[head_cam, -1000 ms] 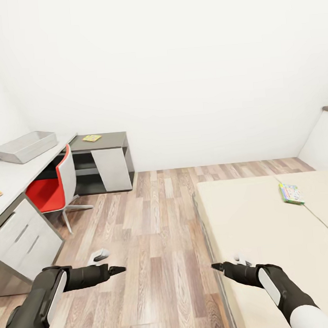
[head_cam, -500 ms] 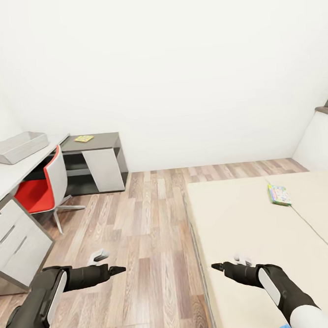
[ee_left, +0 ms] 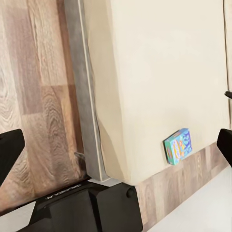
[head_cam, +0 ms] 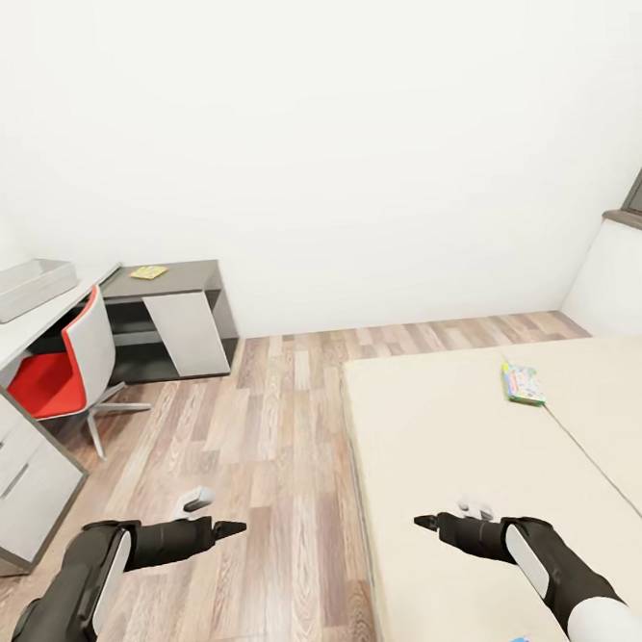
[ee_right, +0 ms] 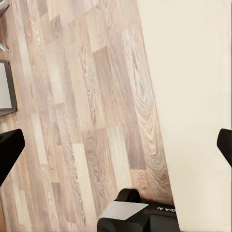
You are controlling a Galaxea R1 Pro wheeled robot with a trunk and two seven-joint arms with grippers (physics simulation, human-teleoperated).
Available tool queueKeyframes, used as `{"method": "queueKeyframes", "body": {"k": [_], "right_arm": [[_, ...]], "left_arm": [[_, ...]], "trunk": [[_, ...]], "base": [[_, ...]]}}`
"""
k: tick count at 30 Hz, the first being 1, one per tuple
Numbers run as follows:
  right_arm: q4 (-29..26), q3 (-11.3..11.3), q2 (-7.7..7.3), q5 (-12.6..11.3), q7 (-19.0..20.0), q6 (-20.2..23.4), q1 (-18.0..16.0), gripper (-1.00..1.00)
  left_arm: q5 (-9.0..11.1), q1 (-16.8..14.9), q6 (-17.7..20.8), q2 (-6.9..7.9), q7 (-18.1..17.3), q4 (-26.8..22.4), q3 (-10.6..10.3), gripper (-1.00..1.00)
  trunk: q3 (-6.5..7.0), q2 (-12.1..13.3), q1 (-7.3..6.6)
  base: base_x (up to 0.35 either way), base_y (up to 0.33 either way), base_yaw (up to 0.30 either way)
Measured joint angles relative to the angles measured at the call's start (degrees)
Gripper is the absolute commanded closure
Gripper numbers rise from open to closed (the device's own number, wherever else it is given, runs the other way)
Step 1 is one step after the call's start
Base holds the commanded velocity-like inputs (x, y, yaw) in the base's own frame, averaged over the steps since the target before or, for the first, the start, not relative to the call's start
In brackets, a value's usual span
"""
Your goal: Put all the toys in the child's room - the three board games (two on the bed and one on the table), the two jigsaw puzzles on the table, and the tennis ball on the table - inside the toy box on the table in the child's room.
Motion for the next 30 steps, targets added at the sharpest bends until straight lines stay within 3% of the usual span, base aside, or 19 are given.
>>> {"method": "queueKeyframes", "body": {"k": [30], "right_arm": [[0.1, 0.0, 0.00, 0.0, 0.0, 0.0, 0.0, -1.00]], "left_arm": [[-0.1, 0.0, 0.0, 0.00, 0.0, 0.0, 0.0, -1.00]], "trunk": [[0.00, 0.0, 0.00]], "base": [[0.000, -0.296, 0.000]]}}
